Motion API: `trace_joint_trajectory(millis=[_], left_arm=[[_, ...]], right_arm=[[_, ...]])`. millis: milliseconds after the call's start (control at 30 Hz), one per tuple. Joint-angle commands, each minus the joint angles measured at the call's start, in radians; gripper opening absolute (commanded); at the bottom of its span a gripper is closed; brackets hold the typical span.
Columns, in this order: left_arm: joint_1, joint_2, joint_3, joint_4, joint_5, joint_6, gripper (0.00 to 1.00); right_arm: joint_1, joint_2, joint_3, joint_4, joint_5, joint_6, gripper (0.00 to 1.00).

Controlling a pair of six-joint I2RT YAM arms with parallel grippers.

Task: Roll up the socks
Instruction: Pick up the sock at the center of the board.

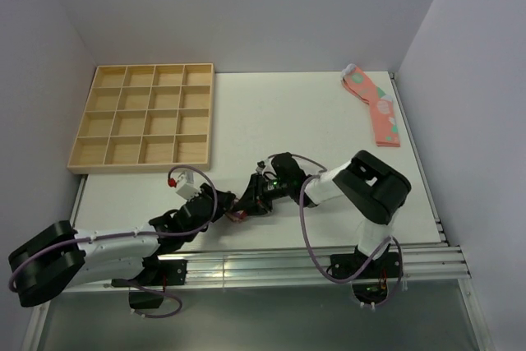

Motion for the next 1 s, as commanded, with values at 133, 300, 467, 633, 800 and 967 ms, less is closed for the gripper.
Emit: trace_joint_trajectory(millis=[133,300,467,633,800,967], left_arm=[[-0.012,-0.153,0.013,-0.091,0.020,0.052,0.00],[0.004,-0.228,0.003,-0.123,0.028,0.068,0.00],[0.017,-0.270,0.022,-0.164,0.028,0.082,0.00],[0.033,-0.314,0.025,-0.187,0.028,0.101,0.00],[0.119,-0.400,0.061,-0.219,0.088,0.158,0.01],[0.267,-0.413,0.141,-0.256,0.166,0.262,0.00]], right_arm=[[-0.007,-0.138,0.090,-0.370,0.138,-0.164,0.37],[-0.007,-0.217,0.119,-0.463,0.193,-0.228,0.51],[-0.007,-0.268,0.160,-0.554,0.228,-0.276,0.56],[-0.007,-0.325,0.199,-0.679,0.297,-0.330,0.57],[-0.009,-0.372,0.206,-0.763,0.357,-0.377,0.57],[-0.013,-0.417,0.218,-0.820,0.432,-0.425,0.56]])
